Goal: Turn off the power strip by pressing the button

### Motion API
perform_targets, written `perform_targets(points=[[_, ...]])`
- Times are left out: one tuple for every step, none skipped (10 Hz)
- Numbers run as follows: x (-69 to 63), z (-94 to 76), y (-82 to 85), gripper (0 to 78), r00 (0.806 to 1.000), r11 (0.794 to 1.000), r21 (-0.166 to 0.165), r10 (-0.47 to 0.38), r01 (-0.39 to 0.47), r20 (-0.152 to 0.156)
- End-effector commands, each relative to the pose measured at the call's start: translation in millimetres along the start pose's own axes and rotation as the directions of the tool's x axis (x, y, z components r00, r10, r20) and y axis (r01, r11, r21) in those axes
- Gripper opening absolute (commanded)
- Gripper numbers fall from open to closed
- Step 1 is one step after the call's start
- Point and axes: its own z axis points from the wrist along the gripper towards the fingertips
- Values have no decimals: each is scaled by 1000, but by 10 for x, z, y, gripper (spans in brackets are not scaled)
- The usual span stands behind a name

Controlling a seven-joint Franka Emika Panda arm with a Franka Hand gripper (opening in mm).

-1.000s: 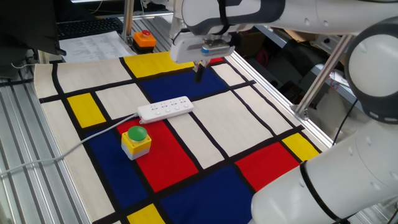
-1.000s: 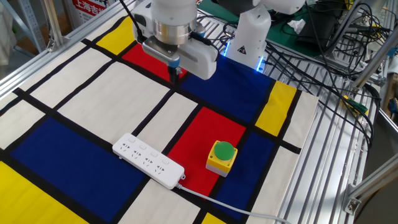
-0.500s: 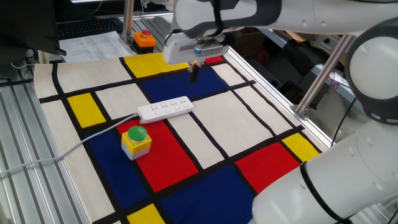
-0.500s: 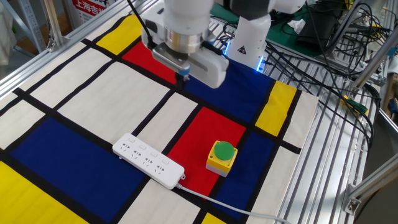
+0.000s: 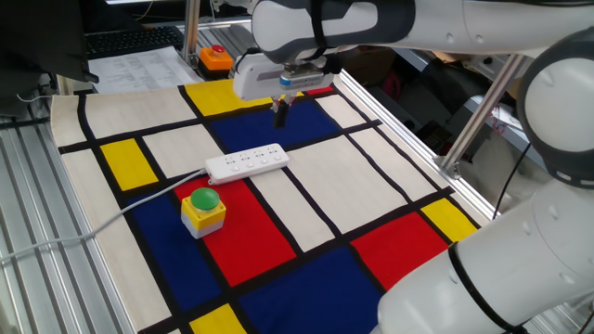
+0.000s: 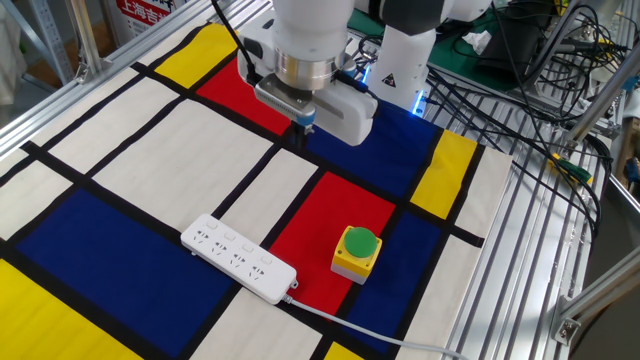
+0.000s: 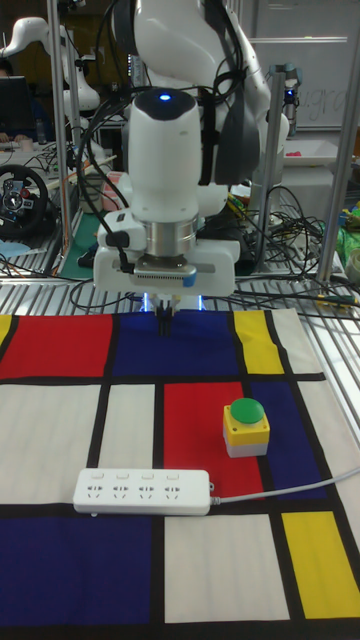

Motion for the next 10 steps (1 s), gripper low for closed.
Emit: perform_targets(points=[[24, -32, 21, 0, 1000, 1000, 6, 3, -3, 2], [20, -32, 20, 0, 1000, 1000, 8, 4, -4, 3], [8, -39, 19, 0, 1000, 1000, 8, 2, -2, 3], [-7, -47, 16, 0, 1000, 1000, 8, 0, 0, 3], [-12, -44, 13, 0, 1000, 1000, 8, -1, 0, 3], [-14, -43, 14, 0, 1000, 1000, 8, 0, 0, 3], [-14, -43, 14, 0, 1000, 1000, 8, -3, 3, 2], [-16, -42, 14, 0, 1000, 1000, 9, -6, 6, 2], [-16, -41, 14, 0, 1000, 1000, 9, -6, 6, 2], [-17, -41, 14, 0, 1000, 1000, 10, -7, 7, 2]])
